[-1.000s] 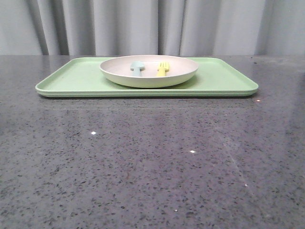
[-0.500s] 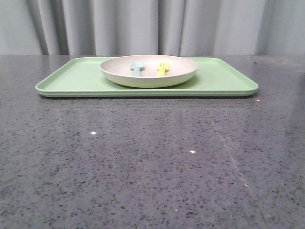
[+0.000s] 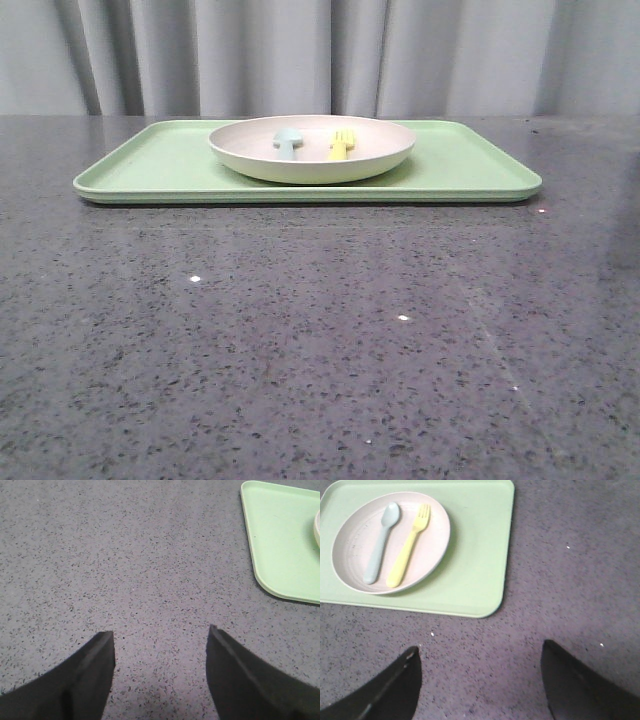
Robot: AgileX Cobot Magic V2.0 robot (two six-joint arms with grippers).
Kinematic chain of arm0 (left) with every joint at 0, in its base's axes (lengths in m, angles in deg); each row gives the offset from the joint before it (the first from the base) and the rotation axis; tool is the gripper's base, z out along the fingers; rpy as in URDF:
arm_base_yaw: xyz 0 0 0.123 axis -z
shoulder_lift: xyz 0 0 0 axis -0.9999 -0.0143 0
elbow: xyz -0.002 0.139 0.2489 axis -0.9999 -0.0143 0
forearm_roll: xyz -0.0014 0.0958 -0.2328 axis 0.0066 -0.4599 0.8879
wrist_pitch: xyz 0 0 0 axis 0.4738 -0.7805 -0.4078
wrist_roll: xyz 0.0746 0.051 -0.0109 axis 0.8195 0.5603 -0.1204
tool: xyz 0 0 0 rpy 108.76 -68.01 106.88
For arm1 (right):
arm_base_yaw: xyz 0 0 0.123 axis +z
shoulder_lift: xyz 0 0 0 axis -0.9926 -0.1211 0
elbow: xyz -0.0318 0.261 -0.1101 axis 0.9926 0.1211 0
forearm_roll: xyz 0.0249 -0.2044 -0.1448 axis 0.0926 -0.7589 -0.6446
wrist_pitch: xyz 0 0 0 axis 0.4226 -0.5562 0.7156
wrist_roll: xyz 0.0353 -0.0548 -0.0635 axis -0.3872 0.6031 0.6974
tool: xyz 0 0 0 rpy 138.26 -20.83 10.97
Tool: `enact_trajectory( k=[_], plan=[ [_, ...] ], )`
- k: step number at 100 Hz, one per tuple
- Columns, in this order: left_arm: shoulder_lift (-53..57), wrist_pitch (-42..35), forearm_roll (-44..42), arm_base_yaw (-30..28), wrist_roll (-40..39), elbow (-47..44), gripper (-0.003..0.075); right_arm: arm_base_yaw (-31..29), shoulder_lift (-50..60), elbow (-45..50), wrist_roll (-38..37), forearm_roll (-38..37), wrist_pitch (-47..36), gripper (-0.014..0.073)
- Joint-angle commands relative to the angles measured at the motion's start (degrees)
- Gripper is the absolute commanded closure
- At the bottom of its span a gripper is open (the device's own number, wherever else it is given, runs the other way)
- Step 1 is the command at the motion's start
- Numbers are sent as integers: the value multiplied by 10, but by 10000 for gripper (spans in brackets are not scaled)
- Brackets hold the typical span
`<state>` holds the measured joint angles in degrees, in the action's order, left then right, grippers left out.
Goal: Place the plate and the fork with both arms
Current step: 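Raise the left gripper away from the plate, then lower the open right gripper onto the yellow fork on the plate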
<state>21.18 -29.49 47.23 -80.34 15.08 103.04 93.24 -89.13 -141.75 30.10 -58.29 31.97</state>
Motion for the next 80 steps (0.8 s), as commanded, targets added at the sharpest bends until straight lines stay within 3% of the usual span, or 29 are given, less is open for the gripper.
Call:
enact_trajectory(
  k=[1,42,66,80],
  plan=[
    [-2,-35,-5,-1,-6,14,321,22,-48,-59,8,8,-39,84],
    [-2,-35,-5,-1,-6,14,321,124,-320,-313,-40,1,1,84],
    [-2,-35,-5,-1,-6,14,321,187,-445,-460,-157,-128,62,84],
    [-2,-35,-5,-1,-6,14,321,213,-501,-518,-192,-161,81,84]
  ],
)
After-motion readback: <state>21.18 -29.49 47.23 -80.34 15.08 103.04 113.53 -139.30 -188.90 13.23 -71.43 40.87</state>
